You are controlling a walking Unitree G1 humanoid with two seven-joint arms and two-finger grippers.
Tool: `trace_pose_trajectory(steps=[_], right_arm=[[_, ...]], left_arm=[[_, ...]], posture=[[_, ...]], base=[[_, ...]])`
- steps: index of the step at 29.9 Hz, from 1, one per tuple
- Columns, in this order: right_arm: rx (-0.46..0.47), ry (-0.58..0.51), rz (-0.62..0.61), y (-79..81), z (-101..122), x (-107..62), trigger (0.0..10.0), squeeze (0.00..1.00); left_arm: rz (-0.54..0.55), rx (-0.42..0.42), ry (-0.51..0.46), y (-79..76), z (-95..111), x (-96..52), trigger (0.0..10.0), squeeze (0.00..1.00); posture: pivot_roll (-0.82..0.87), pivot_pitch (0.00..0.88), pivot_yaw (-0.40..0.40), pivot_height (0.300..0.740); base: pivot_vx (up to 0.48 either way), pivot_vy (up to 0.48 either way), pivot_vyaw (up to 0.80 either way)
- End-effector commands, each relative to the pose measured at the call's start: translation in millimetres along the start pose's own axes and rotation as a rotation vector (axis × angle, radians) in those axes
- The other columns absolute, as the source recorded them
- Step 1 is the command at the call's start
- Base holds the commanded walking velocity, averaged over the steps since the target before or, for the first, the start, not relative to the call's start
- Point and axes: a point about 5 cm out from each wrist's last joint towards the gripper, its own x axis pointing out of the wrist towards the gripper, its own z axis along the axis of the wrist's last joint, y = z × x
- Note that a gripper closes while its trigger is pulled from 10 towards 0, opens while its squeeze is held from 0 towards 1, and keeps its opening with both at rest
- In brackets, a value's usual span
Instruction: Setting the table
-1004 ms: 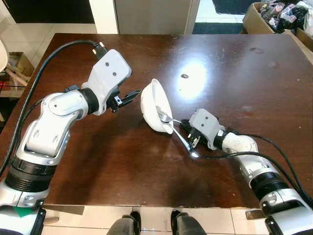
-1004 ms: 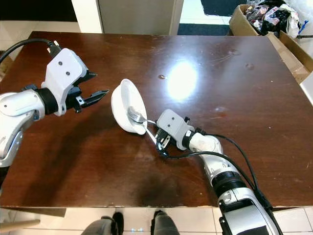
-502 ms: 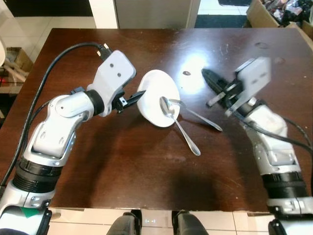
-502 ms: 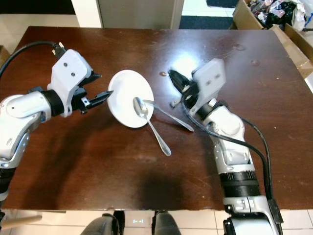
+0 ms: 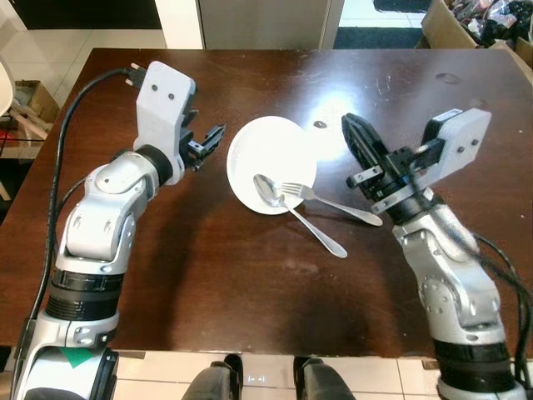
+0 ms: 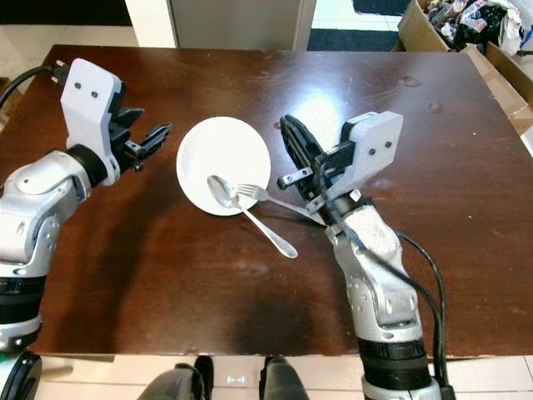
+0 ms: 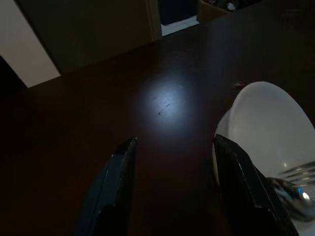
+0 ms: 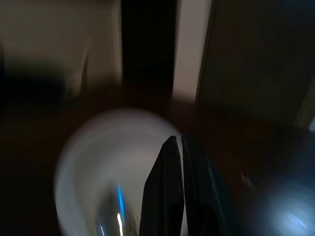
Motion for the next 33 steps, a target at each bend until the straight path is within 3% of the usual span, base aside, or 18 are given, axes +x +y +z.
trace_pose_trajectory(steps=[1, 2, 3, 5, 6, 8, 11, 16, 17, 22, 27, 33], right_arm=[[-0.078, 0.123, 0.028, -1.2, -21, -7.2, 10.0, 0.80], [-0.177, 0.193, 0.069, -7.9, -31, -12.9, 10.0, 1.00], [-0.177, 0.193, 0.069, -7.9, -31, -12.9, 10.0, 1.00], [-0.370, 0.362, 0.182, -26.0, -53, -29.6, 10.0, 1.00], [-0.424, 0.425, 0.236, -35.2, -60, -37.9, 10.0, 1.00], [-0.456, 0.471, 0.282, -43.8, -63, -44.1, 10.0, 1.00], [-0.477, 0.483, 0.347, -42.9, -65, -44.0, 10.0, 1.00], [-0.545, 0.506, 0.498, -25.6, -76, -42.3, 10.0, 1.00], [-0.573, 0.511, 0.538, -22.0, -79, -41.7, 10.0, 0.00], [-0.659, 0.511, 0.582, -21.8, -87, -36.6, 10.0, 0.00], [-0.764, 0.563, 0.531, -37.2, -99, -29.8, 10.0, 0.00], [-0.709, 0.583, 0.410, -40.3, -111, -15.6, 10.0, 0.00]], left_arm=[[0.007, -0.013, 0.026, 0.3, -6, -1.0, 10.0, 0.00], [0.007, -0.014, 0.026, -0.1, -6, -0.3, 10.0, 0.00], [0.007, -0.014, 0.026, -0.1, -6, -0.3, 10.0, 0.00], [0.010, -0.014, 0.024, -0.8, -5, 1.0, 10.0, 0.00], [0.013, -0.013, 0.024, -0.4, -5, 1.4, 10.0, 0.00], [0.022, -0.014, 0.026, 0.8, -5, 1.7, 10.0, 0.00], [0.032, -0.016, 0.029, 2.3, -5, 1.7, 10.0, 0.00], [0.034, -0.016, 0.033, 3.5, -5, 2.0, 10.0, 0.00], [0.035, -0.015, 0.033, 3.9, -4, 2.3, 10.0, 0.00], [0.039, -0.012, 0.034, 5.3, -3, 2.9, 10.0, 0.00], [0.041, -0.009, 0.033, 5.6, -1, 2.7, 10.0, 0.00], [0.045, -0.004, 0.034, 7.2, 1, 1.3, 10.0, 0.00]], posture=[[-0.16, 0.150, 0.099, 0.740], [-0.16, 0.151, 0.100, 0.740], [-0.16, 0.151, 0.100, 0.740], [-0.17, 0.151, 0.093, 0.740], [-0.17, 0.153, 0.090, 0.740], [-0.17, 0.156, 0.086, 0.740], [-0.17, 0.159, 0.086, 0.740], [-0.16, 0.161, 0.091, 0.740], [-0.16, 0.161, 0.092, 0.740], [-0.15, 0.163, 0.094, 0.740], [-0.15, 0.165, 0.093, 0.740], [-0.12, 0.177, 0.094, 0.740]], base=[[0.000, 0.000, 0.00], [0.000, 0.000, 0.00], [0.000, 0.000, 0.00], [0.000, 0.000, 0.00], [0.000, 0.000, 0.00], [0.000, 0.000, 0.00], [0.000, 0.000, 0.00], [0.000, 0.000, 0.00], [0.000, 0.000, 0.00], [0.000, 0.000, 0.00], [0.000, 0.000, 0.00], [0.000, 0.000, 0.00]])
